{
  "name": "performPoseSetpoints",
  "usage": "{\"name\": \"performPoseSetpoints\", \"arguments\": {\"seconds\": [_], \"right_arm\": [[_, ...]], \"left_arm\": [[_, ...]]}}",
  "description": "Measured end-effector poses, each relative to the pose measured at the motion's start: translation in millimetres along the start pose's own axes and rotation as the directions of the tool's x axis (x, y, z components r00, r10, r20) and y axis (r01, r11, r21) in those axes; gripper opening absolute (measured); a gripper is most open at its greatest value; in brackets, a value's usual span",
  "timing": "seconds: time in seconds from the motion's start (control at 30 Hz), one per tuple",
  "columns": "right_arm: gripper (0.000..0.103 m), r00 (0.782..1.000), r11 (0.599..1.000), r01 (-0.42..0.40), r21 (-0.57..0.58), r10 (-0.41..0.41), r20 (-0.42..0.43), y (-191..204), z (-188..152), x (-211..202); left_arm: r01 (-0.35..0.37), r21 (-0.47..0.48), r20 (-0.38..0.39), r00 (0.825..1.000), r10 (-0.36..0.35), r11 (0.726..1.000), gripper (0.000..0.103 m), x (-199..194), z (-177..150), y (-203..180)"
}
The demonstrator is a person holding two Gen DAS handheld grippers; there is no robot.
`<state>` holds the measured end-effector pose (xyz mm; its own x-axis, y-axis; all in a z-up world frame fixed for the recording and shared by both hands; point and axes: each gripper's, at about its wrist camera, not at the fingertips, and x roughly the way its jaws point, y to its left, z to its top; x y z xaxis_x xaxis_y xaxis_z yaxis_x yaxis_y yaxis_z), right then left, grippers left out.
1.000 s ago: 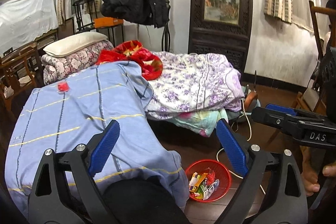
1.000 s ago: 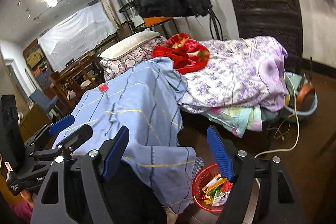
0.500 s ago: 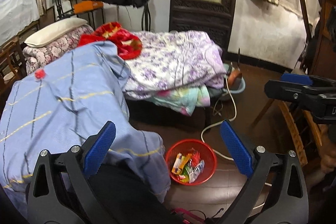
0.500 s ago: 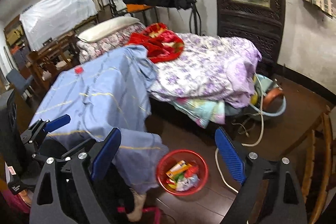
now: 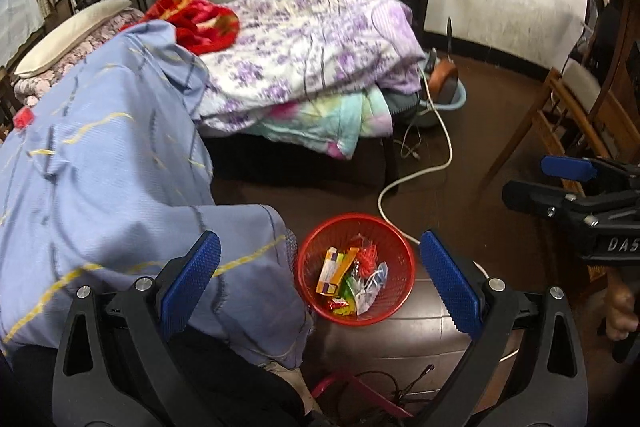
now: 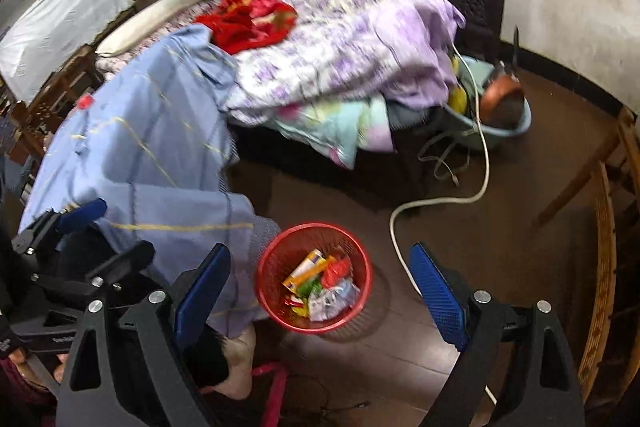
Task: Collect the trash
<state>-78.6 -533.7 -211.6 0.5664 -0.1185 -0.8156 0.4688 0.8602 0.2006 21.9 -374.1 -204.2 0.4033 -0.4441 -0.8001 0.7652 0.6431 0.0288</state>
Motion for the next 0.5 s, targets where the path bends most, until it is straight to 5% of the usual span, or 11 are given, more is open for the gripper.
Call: {"name": "performPoseSetpoints", "arguments": {"seconds": [0.23, 0.5], "right_arm": [[0.089, 0.997, 0.998, 0.022, 0.058, -0.017, -0.081, -23, -27, 41], [0.089, 0.986, 0.998, 0.059, -0.007, -0.060, -0.156, -15, -53, 71]], "left_arm": [[0.011, 0.012, -0.081, 0.997, -0.010, 1.000, 0.096, 44, -8, -11], [0.006, 0.005, -0.124, 0.992, -0.005, 1.000, 0.096, 63, -17, -11]]}}
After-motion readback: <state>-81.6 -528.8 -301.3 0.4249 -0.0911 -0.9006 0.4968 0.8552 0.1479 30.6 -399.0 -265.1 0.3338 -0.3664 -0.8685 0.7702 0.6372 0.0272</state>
